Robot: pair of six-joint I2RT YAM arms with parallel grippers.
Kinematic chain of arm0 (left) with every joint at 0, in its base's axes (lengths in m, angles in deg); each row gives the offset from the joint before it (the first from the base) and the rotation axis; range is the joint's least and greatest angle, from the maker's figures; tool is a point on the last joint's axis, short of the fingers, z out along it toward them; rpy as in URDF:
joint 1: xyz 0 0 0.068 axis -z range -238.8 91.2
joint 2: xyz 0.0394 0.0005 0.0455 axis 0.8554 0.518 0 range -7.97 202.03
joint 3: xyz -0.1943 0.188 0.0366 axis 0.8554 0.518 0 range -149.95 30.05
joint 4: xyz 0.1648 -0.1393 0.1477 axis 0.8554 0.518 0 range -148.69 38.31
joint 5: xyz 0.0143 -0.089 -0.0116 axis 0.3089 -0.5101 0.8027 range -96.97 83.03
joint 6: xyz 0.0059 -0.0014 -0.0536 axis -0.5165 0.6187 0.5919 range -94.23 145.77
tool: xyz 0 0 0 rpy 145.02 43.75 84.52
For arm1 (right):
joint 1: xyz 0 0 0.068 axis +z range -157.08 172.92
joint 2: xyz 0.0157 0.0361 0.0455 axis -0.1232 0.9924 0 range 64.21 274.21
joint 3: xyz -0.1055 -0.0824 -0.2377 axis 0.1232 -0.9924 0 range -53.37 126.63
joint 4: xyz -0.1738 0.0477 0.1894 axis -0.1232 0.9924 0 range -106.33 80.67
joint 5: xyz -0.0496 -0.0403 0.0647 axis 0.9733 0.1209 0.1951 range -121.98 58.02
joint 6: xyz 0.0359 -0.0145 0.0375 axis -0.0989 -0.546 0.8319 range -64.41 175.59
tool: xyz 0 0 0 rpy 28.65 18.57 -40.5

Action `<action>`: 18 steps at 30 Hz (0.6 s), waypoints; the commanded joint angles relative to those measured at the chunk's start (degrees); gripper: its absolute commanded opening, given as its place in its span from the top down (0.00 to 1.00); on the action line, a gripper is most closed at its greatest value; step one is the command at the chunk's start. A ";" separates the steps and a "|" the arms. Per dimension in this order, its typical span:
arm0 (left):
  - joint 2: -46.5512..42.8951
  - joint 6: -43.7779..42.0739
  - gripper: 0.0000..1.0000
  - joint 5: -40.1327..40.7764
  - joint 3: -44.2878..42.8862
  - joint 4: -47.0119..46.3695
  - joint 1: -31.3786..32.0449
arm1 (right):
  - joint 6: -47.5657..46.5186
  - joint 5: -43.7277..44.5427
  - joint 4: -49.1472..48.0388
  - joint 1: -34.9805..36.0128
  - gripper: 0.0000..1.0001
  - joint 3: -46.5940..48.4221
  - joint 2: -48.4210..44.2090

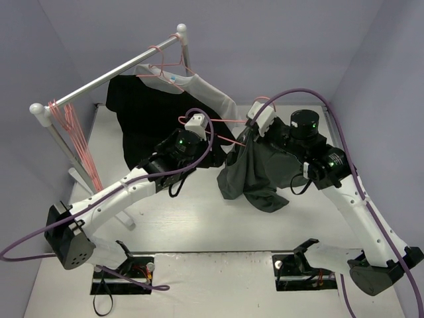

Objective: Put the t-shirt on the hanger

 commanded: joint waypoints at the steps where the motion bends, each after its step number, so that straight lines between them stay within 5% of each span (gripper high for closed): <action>1: 1.60 3.14 0.44 0.12 -1.26 -10.03 0.08 | 1.22 -0.75 -5.67 0.98 1.00 0.69 -1.18; 18: 8.57 5.88 0.55 3.41 -0.25 -15.42 2.94 | 1.75 0.23 -5.61 1.40 1.00 -0.32 -2.93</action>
